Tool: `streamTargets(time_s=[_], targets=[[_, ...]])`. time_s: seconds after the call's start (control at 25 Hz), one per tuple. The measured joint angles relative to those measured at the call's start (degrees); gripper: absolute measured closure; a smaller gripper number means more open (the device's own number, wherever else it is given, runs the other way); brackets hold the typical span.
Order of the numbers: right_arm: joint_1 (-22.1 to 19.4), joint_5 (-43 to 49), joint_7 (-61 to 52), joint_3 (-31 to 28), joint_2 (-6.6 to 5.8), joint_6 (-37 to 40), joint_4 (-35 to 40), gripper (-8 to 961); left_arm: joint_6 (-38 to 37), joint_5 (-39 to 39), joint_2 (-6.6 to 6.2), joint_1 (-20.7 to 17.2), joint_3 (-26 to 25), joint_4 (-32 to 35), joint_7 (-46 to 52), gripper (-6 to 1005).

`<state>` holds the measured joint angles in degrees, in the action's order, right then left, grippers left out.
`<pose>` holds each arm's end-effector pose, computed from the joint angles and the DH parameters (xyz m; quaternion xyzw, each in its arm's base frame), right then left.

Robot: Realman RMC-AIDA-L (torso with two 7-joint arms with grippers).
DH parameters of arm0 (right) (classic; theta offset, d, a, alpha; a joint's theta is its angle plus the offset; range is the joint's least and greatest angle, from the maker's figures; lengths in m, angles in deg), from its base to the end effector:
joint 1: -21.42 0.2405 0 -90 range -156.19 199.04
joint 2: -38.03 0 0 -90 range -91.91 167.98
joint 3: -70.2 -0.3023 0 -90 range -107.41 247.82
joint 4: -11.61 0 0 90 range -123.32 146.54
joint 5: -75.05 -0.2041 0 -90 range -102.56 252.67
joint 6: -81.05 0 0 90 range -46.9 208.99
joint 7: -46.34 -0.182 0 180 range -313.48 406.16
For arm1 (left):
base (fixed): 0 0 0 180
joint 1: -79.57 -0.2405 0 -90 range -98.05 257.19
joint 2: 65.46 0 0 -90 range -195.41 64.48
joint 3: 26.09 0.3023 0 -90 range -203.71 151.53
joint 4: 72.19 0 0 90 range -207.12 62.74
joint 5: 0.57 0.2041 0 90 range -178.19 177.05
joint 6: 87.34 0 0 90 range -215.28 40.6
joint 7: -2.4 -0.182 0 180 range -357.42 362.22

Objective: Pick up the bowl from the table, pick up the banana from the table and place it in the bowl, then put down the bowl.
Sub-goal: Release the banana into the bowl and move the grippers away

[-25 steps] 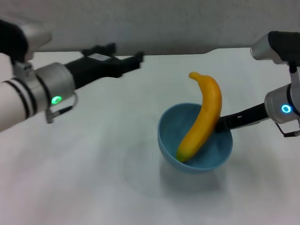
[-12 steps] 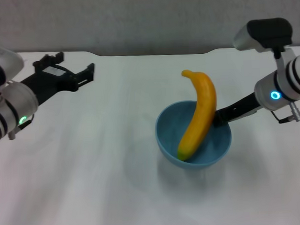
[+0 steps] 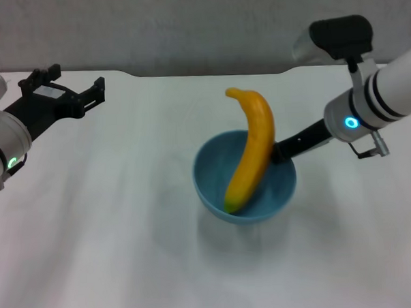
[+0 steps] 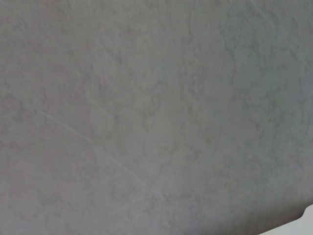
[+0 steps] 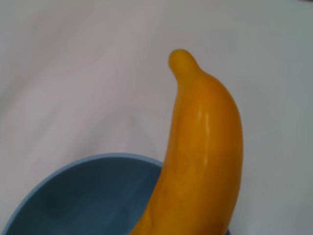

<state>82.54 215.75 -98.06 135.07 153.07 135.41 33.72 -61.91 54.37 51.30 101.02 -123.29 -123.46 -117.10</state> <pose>0.2171 0.4961 -0.1000 -0.8637 0.4464 -0.0628 0.2252 -0.2863 0.4574 -0.0050 -0.8020 -0.2197 -0.2146 0.5123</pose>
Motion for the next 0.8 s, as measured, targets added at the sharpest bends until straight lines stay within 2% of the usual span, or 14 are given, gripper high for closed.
streamTargets(time_s=[0.32, 0.8], targets=[[3.37, -3.60, 3.43, 1.17, 0.74, 0.32, -4.48, 927, 0.20, -0.06, 0.13, 0.26, 0.34, 0.53, 0.10, 103], [2.05, -6.14, 3.61, 5.18, 1.04, 1.76, -6.56, 926, 0.24, -1.49, 0.09, -0.05, 0.42, 0.65, -0.13, 102]])
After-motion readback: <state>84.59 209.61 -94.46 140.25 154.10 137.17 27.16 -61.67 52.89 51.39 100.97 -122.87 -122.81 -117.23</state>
